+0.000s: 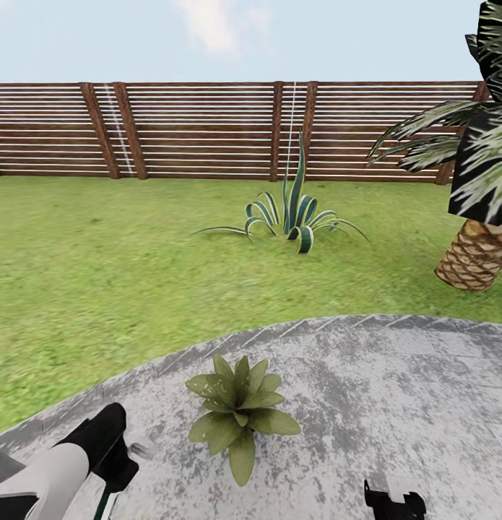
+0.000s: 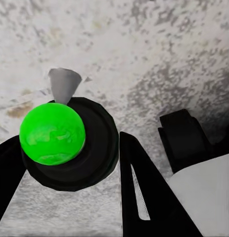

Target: Pick up the pesticide atomizer in the garden and spray insectifuge to fully cover both potted plants in the garden.

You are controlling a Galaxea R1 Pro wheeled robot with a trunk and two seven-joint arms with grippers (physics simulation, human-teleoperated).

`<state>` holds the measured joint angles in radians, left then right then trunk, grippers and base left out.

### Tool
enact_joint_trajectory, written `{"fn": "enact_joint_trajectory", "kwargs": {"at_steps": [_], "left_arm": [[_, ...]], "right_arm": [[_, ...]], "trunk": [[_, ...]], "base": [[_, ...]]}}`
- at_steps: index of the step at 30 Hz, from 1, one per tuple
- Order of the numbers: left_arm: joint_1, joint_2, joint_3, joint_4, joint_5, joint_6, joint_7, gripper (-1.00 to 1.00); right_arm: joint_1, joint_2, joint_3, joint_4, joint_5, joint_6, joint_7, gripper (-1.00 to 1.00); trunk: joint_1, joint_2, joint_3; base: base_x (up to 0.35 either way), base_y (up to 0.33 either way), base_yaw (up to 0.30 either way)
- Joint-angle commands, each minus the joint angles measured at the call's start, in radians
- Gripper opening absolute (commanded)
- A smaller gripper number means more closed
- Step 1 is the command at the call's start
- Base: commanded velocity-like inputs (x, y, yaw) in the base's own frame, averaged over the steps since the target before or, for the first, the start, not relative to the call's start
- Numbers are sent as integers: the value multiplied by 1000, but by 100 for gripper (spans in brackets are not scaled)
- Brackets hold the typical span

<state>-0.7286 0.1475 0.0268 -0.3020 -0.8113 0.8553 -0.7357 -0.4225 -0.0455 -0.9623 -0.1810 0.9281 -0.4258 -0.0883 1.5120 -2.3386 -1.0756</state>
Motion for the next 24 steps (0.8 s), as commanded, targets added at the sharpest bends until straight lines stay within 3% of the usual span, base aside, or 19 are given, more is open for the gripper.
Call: {"fn": "enact_joint_trajectory", "kwargs": {"at_steps": [1, 6, 13, 18, 24], "left_arm": [[0, -4, 3, -2, -11, 2, -9, -100], [-2, -39, 8, -7, -7, 4, -10, -100], [-3, -74, 7, -12, -6, 3, -9, -100], [-3, -75, 13, -53, -5, 8, -10, -100], [-3, -75, 13, -61, -6, 10, -8, -100]], "right_arm": [[-1, 0, -6, 2, 11, -4, -6, 100], [-1, 3, -6, 3, 11, -4, -7, 100], [-1, 4, -6, 3, 10, -4, -6, 100], [-1, -3, -6, 2, 11, -4, -5, 100], [-1, -2, -6, 1, 11, -4, -5, 100]], "trunk": [[0, 0, -1], [0, 0, -1], [0, 0, -1], [0, 0, -1], [0, 0, -1]], "base": [[0, 0, 0], [0, 0, 25], [41, -52, 225], [51, -241, 47], [-256, -76, 2]]}}
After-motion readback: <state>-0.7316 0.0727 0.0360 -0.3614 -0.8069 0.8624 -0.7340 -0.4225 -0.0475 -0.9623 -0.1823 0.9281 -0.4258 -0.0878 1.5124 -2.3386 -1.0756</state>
